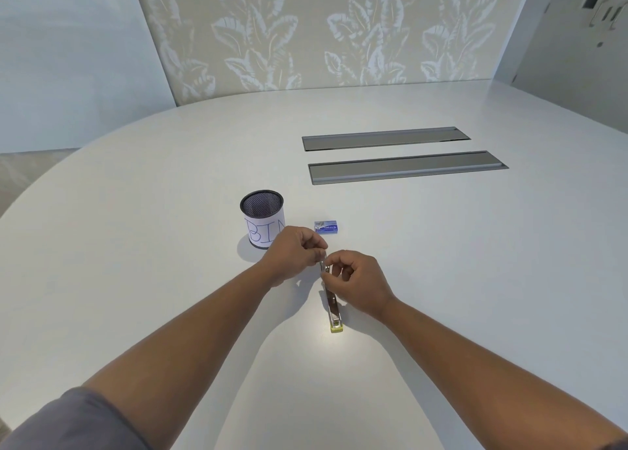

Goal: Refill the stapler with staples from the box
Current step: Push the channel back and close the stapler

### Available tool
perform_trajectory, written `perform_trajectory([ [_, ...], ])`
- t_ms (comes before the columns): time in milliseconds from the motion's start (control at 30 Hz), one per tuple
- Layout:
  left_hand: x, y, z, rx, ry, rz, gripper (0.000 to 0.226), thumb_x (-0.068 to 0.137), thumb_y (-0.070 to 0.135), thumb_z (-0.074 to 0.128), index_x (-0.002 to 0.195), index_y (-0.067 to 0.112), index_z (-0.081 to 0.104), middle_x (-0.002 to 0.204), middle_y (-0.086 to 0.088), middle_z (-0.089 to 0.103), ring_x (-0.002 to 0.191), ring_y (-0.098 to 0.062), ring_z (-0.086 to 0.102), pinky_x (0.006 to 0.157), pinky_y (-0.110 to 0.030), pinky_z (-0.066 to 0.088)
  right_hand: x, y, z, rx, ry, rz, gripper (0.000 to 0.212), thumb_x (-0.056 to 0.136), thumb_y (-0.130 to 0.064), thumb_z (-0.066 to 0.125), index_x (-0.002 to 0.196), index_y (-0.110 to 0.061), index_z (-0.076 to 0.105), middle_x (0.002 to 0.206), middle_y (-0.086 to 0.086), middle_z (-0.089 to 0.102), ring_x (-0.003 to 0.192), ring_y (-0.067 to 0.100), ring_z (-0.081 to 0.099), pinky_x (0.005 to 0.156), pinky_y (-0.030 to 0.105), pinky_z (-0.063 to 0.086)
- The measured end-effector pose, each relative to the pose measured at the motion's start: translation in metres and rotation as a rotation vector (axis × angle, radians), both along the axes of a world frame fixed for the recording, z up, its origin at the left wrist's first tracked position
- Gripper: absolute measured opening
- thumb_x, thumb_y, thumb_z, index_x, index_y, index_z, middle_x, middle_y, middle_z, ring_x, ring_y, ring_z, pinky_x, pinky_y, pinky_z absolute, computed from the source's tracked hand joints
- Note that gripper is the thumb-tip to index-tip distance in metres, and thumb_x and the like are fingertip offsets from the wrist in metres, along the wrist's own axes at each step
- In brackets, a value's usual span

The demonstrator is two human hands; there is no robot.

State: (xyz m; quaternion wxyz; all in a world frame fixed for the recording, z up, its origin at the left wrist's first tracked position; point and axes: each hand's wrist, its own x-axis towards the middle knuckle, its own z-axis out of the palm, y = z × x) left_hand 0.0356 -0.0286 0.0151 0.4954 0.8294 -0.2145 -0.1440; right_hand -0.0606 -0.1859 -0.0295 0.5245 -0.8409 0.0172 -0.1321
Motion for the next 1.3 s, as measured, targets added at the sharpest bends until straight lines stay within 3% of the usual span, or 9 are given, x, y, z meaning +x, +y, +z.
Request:
perform_trajectory([
  [200,0.002,-0.004,0.006,0.15,-0.051,-0.07,0.008,0.082,0.007,0.076,0.089,0.012,0.078,0.079,-0.001,0.075,0.067,-0.01,0.065,0.07,-0.029,0.056,0.001,0.0,0.001,-0.058,0.009,-0.009,0.011,0.074,-0.033,0.068,0.084,-0.036,0.071,0.082,-0.015,0.07,0.056,0.011,0.061,0.063,0.035,0.057],
  [367,0.003,-0.007,0.007,0.213,-0.047,-0.067,0.006,0.08,0.01,0.08,0.084,0.014,0.08,0.076,0.0,0.075,0.065,-0.009,0.063,0.064,-0.026,0.053,0.0,0.0,0.002,-0.073,-0.004,-0.007,0.01,0.075,-0.029,0.07,0.083,-0.035,0.067,0.07,-0.017,0.068,0.052,0.005,0.055,0.057,0.026,0.05],
  [600,0.004,-0.005,0.007,0.101,0.055,-0.016,0.006,0.083,0.004,0.078,0.088,0.006,0.077,0.071,-0.006,0.072,0.064,-0.016,0.064,0.068,-0.029,0.057,-0.001,0.0,0.003,-0.082,-0.012,-0.006,0.017,0.077,-0.024,0.072,0.079,-0.038,0.063,0.062,-0.024,0.062,0.05,0.003,0.053,0.054,0.019,0.045],
  [800,0.002,-0.008,0.003,0.148,0.052,-0.026,0.006,0.081,0.007,0.081,0.086,0.007,0.078,0.081,-0.014,0.077,0.067,-0.018,0.065,0.074,-0.036,0.06,0.0,-0.001,0.002,-0.092,0.007,-0.004,0.014,0.076,-0.024,0.071,0.082,-0.034,0.063,0.061,-0.022,0.062,0.051,0.004,0.053,0.055,0.023,0.046],
  [933,0.001,-0.008,0.003,0.202,-0.01,-0.035,0.004,0.079,0.014,0.082,0.081,0.017,0.08,0.076,-0.001,0.077,0.066,-0.01,0.063,0.065,-0.027,0.053,0.001,-0.001,0.0,-0.113,0.015,-0.01,0.012,0.075,-0.028,0.07,0.082,-0.034,0.063,0.06,-0.018,0.063,0.051,0.004,0.054,0.056,0.023,0.046],
  [1067,0.001,-0.007,0.002,0.246,-0.047,-0.049,0.004,0.077,0.017,0.082,0.079,0.019,0.08,0.077,0.001,0.077,0.071,-0.01,0.065,0.069,-0.031,0.055,0.001,0.0,0.001,-0.132,0.008,-0.009,0.012,0.074,-0.03,0.069,0.082,-0.036,0.063,0.062,-0.021,0.064,0.05,0.004,0.055,0.054,0.016,0.043],
  [1300,-0.003,-0.003,-0.004,0.084,0.121,0.016,0.017,0.08,0.009,0.081,0.096,0.01,0.075,0.071,-0.001,0.069,0.059,-0.012,0.058,0.051,-0.016,0.048,0.002,-0.001,0.001,-0.14,0.041,-0.016,0.013,0.074,-0.032,0.069,0.082,-0.04,0.062,0.058,-0.017,0.063,0.052,0.003,0.055,0.058,0.024,0.047],
])
